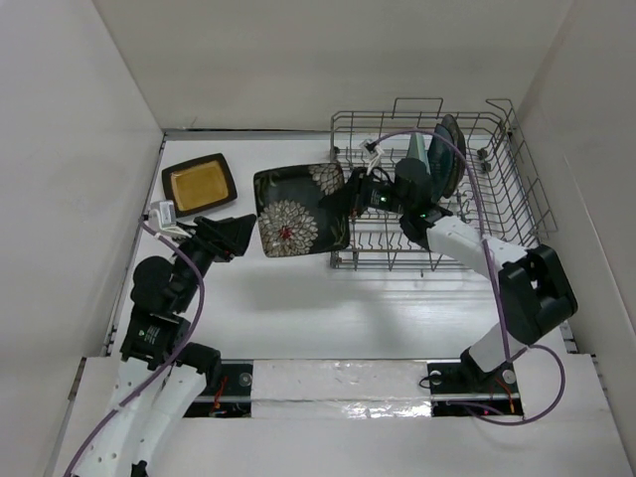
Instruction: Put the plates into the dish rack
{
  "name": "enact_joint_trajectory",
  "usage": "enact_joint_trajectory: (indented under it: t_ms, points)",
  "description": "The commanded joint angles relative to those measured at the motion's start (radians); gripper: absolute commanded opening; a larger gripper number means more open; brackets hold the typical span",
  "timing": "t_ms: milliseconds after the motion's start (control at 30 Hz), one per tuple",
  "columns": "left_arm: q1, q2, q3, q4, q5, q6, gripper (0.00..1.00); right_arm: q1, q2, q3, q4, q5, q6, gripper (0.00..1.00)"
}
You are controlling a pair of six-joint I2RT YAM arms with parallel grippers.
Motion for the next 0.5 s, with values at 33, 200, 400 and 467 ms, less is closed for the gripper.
enact_joint_trajectory:
  t_ms: [33,200,400,467]
  points:
    - [-0.003,0.008,0.096,0.019,-0.036,0.152,0.73,-0.098,-0.132,0.074,0.076,0.150,0.032,0.00]
    - [-0.003,-0.015,0.112,-0.044,-0.070,0.250,0.73,-0.172,-0.186,0.211,-0.242,0.416,-0.142,0.00]
    - [-0.003,-0.026,0.086,-0.070,-0.049,0.333,0.71,-0.163,-0.193,0.478,-0.637,0.898,-0.399,0.00]
    - [-0.003,-0.050,0.061,-0.055,-0.050,0.332,0.70,-0.152,-0.174,0.581,-0.730,0.978,-0.480,0.00]
